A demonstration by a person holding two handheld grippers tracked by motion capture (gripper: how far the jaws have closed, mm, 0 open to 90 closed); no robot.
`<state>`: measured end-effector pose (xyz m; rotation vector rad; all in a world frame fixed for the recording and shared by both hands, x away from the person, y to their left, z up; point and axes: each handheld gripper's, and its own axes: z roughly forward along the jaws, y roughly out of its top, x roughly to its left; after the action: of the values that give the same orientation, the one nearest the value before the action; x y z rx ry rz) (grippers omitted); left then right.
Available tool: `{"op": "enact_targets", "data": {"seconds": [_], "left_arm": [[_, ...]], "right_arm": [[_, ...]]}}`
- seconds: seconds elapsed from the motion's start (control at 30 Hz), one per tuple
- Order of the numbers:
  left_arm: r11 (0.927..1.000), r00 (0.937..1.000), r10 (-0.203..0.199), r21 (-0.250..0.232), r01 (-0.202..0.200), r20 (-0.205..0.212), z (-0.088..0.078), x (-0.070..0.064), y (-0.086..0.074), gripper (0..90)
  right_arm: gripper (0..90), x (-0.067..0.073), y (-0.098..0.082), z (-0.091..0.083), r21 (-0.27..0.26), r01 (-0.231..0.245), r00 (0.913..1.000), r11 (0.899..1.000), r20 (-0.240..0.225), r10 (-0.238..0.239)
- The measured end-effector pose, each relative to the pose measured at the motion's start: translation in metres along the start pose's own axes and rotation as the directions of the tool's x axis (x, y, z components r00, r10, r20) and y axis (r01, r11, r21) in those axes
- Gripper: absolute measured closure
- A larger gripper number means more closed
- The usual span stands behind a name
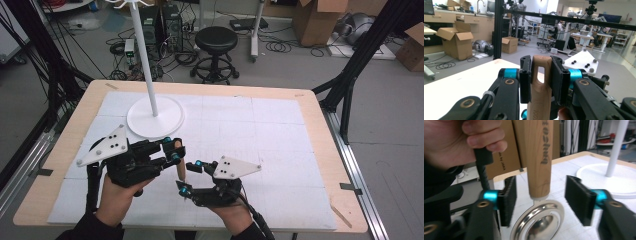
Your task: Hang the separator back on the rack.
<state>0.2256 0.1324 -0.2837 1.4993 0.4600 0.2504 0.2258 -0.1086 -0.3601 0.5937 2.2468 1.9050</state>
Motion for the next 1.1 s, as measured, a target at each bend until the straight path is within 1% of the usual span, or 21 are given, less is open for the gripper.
{"op": "enact_targets", "data": {"seconds": [0.03,0.13,0.2,0.23,0.27,0.33,0.43,0.5,0.57,0.67,0.7,0.77,0.8,0.83,0.87,0.93,1.03,1.1], "left_arm": [[1.0000,1.0000,0.001,-0.001,-0.001,-0.005,0.001,-0.001,0.000,71.6],[1.0000,1.0000,-0.003,-0.002,0.003,-0.009,0.004,-0.004,-0.002,71.6],[1.0000,0.9999,-0.007,-0.004,0.007,-0.013,0.006,-0.005,-0.002,71.6],[1.0000,0.9999,-0.005,-0.008,0.005,-0.016,0.006,-0.006,-0.002,71.6],[0.9999,0.9998,-0.007,-0.010,0.007,-0.019,0.006,-0.007,-0.002,71.6],[0.9999,0.9996,-0.005,-0.016,0.004,-0.028,0.006,-0.007,-0.002,71.6],[0.9997,0.9993,-0.010,-0.023,0.009,-0.036,0.004,-0.005,-0.002,71.6],[0.9994,0.9990,-0.019,-0.028,0.018,-0.041,0.003,-0.003,-0.001,71.6],[0.9991,0.9988,-0.028,-0.032,0.027,-0.040,0.001,-0.001,-0.002,71.5],[0.9984,0.9985,-0.043,-0.037,0.042,-0.034,-0.002,0.001,-0.003,71.4],[0.9978,0.9984,-0.054,-0.040,0.053,-0.020,-0.002,0.003,-0.004,71.3],[0.9968,0.9976,-0.070,-0.039,0.070,0.000,-0.004,0.005,-0.005,70.3],[0.9952,0.9961,-0.087,-0.044,0.087,0.019,-0.004,0.008,-0.006,64.2],[0.9933,0.9938,-0.109,-0.034,0.110,0.018,-0.004,0.010,-0.006,52.5],[0.9922,0.9921,-0.123,-0.020,0.123,0.025,-0.005,0.012,-0.006,45.6],[0.9912,0.9900,-0.132,-0.004,0.132,0.051,-0.009,0.015,-0.008,37.7],[0.9913,0.9843,-0.130,0.001,0.131,0.119,-0.015,0.018,-0.009,36.2],[0.9923,0.9796,-0.123,0.013,0.123,0.158,-0.017,0.019,-0.010,36.2]], "right_arm": [[46.2,0.000,0.000,0.000,-0.001,-0.001,1.0000,1.000,0.007,0.001],[52.9,0.002,0.000,-0.001,-0.006,0.016,0.9997,1.000,0.019,-0.016],[57.8,0.003,-0.001,0.000,0.003,0.025,0.9994,1.000,0.025,-0.025],[59.3,0.003,-0.001,0.000,0.006,0.023,0.9992,1.000,0.031,-0.023],[64.0,0.003,-0.002,0.000,0.007,0.025,0.9991,1.000,0.033,-0.025],[68.5,0.003,-0.002,-0.001,0.006,0.023,0.9993,1.000,0.030,-0.024],[69.1,0.003,-0.002,-0.002,-0.005,0.031,0.9977,0.999,0.060,-0.031],[69.3,0.004,-0.002,-0.003,-0.009,0.027,0.9968,1.000,0.076,-0.026],[69.5,0.004,-0.002,-0.004,-0.015,0.041,0.9947,0.999,0.094,-0.040],[69.8,0.006,-0.001,-0.004,-0.007,0.041,0.9950,0.999,0.091,-0.040],[69.9,0.006,-0.001,-0.004,-0.001,0.044,0.9950,0.999,0.089,-0.044],[70.1,0.006,0.000,-0.003,0.012,0.042,0.9964,0.999,0.073,-0.043],[70.1,0.006,0.000,-0.003,0.015,0.041,0.9971,0.999,0.063,-0.042],[70.2,0.006,0.000,-0.003,0.017,0.031,0.9980,0.999,0.055,-0.032],[70.2,0.005,0.000,-0.003,0.019,0.023,0.9986,1.000,0.047,-0.024],[70.2,0.003,0.000,-0.004,0.016,0.013,0.9997,1.000,0.018,-0.013],[70.2,0.002,0.002,-0.005,0.008,0.003,0.9993,1.000,-0.038,-0.002],[70.2,0.000,0.002,-0.005,0.004,-0.011,0.9948,1.000,-0.102,0.012]]}}
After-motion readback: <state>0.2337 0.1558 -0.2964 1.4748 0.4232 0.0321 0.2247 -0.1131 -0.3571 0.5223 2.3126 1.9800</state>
